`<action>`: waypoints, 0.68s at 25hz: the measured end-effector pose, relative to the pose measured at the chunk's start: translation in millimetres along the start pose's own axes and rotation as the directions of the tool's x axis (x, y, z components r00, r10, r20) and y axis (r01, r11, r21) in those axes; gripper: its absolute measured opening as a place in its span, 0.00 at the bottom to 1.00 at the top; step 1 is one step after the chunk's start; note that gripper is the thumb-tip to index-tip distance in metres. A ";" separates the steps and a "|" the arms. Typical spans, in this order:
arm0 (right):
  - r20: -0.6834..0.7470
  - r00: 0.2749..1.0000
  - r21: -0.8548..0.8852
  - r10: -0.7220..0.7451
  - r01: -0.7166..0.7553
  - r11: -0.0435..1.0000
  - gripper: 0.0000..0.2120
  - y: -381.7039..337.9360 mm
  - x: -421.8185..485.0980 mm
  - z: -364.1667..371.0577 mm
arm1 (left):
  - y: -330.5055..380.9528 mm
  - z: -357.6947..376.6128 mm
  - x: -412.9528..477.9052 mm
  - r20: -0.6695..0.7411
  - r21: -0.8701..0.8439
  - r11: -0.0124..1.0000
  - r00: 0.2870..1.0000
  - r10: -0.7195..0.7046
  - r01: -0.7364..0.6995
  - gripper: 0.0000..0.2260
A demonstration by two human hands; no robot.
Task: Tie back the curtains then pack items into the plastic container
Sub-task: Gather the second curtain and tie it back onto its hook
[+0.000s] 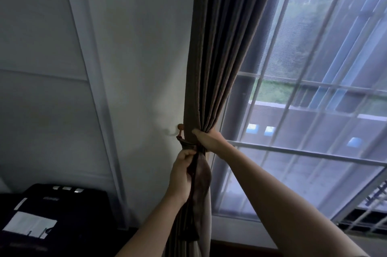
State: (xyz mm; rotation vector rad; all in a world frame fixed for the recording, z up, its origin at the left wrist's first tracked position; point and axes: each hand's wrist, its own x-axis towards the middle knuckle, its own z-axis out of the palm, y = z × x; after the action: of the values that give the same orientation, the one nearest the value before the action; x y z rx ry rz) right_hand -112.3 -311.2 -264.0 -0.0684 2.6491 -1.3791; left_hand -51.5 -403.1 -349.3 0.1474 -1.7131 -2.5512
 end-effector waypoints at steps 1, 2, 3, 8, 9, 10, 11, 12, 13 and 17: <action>-0.012 1.000 0.017 0.009 -0.009 1.000 0.22 1.0 0.4 -1.1 | 3.6 -1.3 4.5 -0.004 0.039 0.998 0.999 -0.043 0.043 0.08; -0.023 1.000 0.026 0.015 -0.015 1.000 0.20 1.7 0.6 -1.7 | 5.4 -2.9 9.0 0.014 0.098 0.994 0.999 -0.053 0.051 0.09; -0.026 0.999 0.032 0.025 -0.024 0.999 0.20 2.0 0.4 -1.8 | 5.2 -5.4 11.7 0.032 0.146 0.989 0.999 -0.038 0.033 0.11; -0.004 0.999 0.051 0.035 -0.034 0.998 0.21 2.2 -0.8 1.1 | -2.2 0.1 3.3 -0.087 0.199 0.978 0.993 0.084 -0.066 0.07; 0.002 0.999 0.053 0.035 -0.035 0.998 0.21 2.0 -1.4 1.6 | -4.1 4.6 2.6 -0.108 0.199 0.976 0.988 0.114 -0.091 0.07; 0.005 0.999 0.049 0.033 -0.033 0.998 0.21 2.0 -1.9 2.9 | -5.1 9.3 3.9 -0.129 0.197 0.973 0.981 0.144 -0.117 0.08; 0.001 1.000 0.036 0.025 -0.025 0.999 0.21 1.8 -2.9 4.5 | -5.1 13.5 6.5 -0.154 0.182 0.976 0.976 0.151 -0.122 0.10; -0.013 1.000 0.018 0.019 -0.019 1.000 0.20 1.8 -3.8 5.9 | -5.5 16.1 9.7 -0.172 0.159 0.981 0.975 0.142 -0.115 0.13; -0.028 0.999 0.004 0.021 -0.021 1.000 0.20 2.2 -3.6 6.0 | -5.5 17.7 12.9 -0.173 0.162 0.982 0.977 0.121 -0.093 0.15; -0.028 1.000 -0.084 -0.003 0.001 0.996 0.18 1.1 -6.8 1.3 | -1.5 18.7 27.4 -0.165 0.549 0.835 0.984 0.064 0.037 0.21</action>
State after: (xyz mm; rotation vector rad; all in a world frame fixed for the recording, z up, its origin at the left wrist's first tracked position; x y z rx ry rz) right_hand -105.4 -310.9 -264.9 -0.0613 2.7303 -1.2786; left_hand -80.9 -388.3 -344.8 0.3741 -2.3021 -1.8813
